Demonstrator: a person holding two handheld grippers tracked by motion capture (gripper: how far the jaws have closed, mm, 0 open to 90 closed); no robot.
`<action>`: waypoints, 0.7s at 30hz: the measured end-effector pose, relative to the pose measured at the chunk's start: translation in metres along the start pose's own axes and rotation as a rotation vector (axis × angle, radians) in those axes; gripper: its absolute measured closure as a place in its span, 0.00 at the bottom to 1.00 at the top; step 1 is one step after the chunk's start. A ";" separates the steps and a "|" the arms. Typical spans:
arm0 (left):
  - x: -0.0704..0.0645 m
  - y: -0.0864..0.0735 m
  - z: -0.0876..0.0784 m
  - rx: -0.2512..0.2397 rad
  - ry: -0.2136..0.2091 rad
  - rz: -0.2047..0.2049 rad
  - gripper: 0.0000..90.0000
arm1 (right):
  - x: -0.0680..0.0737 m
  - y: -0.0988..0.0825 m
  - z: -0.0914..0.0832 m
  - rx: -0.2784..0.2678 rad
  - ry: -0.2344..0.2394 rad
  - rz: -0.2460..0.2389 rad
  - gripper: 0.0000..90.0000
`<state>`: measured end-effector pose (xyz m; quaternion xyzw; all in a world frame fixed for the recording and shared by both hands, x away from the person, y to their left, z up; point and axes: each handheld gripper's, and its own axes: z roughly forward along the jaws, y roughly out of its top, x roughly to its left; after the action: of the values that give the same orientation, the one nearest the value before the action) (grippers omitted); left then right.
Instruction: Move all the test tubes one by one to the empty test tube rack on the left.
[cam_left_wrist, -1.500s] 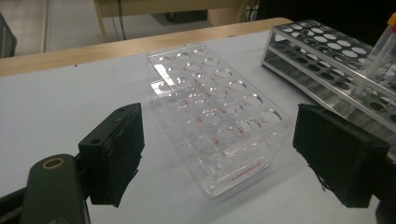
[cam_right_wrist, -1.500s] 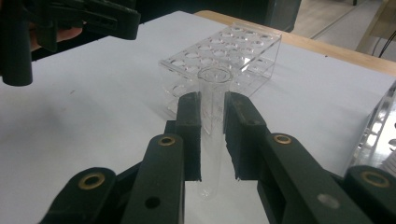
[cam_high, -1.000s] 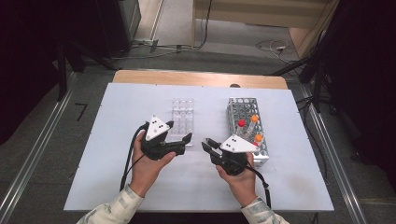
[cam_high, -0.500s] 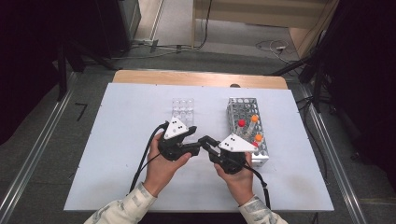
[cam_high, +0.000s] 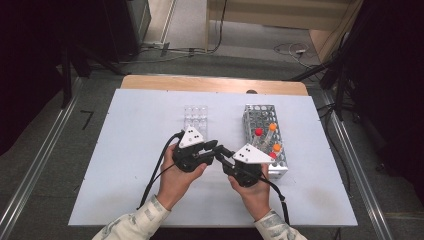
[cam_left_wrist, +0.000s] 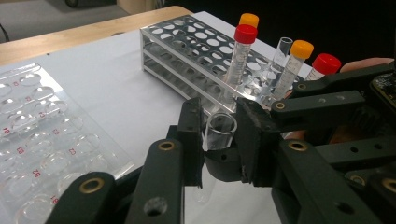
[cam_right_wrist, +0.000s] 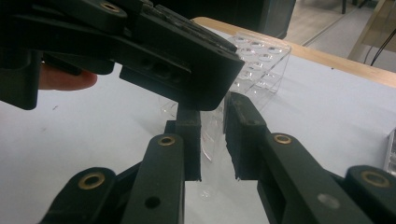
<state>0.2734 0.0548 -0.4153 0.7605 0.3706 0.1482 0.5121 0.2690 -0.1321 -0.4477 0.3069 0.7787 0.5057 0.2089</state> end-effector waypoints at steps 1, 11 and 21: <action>0.000 0.000 0.000 0.002 0.002 0.000 0.84 | 0.000 0.000 0.000 0.001 -0.001 -0.001 0.82; -0.001 0.003 0.001 0.008 0.010 0.006 0.86 | -0.001 0.000 0.000 -0.005 -0.002 0.005 0.82; 0.001 0.004 0.004 0.008 0.010 -0.005 0.86 | -0.005 0.000 -0.001 0.012 -0.004 0.035 0.67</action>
<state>0.2775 0.0520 -0.4136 0.7608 0.3758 0.1492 0.5076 0.2720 -0.1360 -0.4475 0.3229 0.7757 0.5041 0.1999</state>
